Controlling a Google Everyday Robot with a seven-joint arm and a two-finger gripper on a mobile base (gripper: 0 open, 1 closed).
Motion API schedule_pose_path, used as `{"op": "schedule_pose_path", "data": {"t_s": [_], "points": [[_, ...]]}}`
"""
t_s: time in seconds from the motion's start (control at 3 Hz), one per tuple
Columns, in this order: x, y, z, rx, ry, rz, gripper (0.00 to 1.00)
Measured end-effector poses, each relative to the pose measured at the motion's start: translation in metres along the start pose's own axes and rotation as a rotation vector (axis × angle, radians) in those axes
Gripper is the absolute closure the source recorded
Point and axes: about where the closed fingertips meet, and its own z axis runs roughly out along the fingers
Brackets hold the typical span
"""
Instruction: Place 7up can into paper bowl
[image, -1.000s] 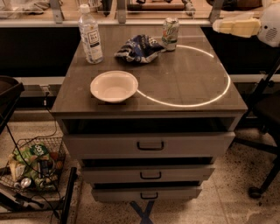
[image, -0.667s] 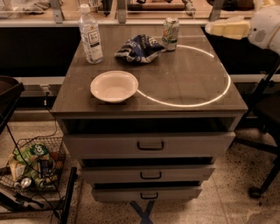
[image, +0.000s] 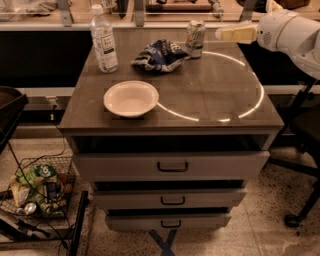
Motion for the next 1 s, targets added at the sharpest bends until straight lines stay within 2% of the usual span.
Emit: {"op": "schedule_pose_path", "data": {"t_s": [0.67,1.0], "points": [[0.027,-0.01,0.061,-0.023,0.023,0.039,0.0],[0.043,-0.001,0.082,-0.041,0.02,0.086,0.0]]}}
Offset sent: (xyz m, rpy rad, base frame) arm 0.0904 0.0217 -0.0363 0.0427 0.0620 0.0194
